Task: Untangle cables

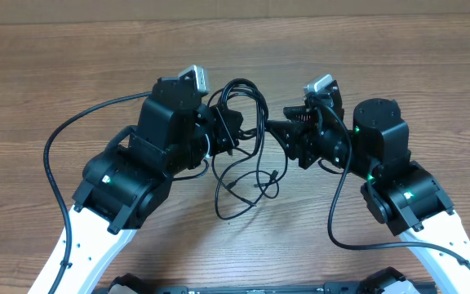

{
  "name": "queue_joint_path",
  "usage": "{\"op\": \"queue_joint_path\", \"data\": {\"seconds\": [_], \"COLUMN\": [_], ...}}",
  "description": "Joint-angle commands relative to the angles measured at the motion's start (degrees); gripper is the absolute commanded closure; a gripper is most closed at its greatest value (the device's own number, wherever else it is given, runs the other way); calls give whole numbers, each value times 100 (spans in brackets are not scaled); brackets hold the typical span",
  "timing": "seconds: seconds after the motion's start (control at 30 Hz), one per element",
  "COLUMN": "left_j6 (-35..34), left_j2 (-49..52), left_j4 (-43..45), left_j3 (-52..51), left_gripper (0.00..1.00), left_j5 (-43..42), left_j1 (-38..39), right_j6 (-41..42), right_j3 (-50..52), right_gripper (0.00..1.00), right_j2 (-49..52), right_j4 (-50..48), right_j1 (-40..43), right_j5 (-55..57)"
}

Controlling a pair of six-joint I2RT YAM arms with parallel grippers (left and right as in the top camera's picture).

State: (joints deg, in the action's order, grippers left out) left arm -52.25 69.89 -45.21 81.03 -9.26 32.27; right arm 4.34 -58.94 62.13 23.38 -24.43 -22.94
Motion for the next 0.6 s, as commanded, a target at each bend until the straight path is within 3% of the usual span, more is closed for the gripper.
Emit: {"op": "queue_joint_path", "data": {"seconds": [0.0, 0.57], "left_j6": [83, 153], "left_j2": [-15, -15], "left_j4": [76, 186], "left_j3": [44, 44], "left_gripper": [96, 96], "left_j5": [-131, -756], "left_j1": [2, 280], "right_j6": [66, 168], "right_j3": [-131, -129], "right_gripper": [54, 55], "right_j2": [-103, -26], "right_j4": [-33, -184], "right_j1": [7, 7], "right_j5": [-225, -59]}}
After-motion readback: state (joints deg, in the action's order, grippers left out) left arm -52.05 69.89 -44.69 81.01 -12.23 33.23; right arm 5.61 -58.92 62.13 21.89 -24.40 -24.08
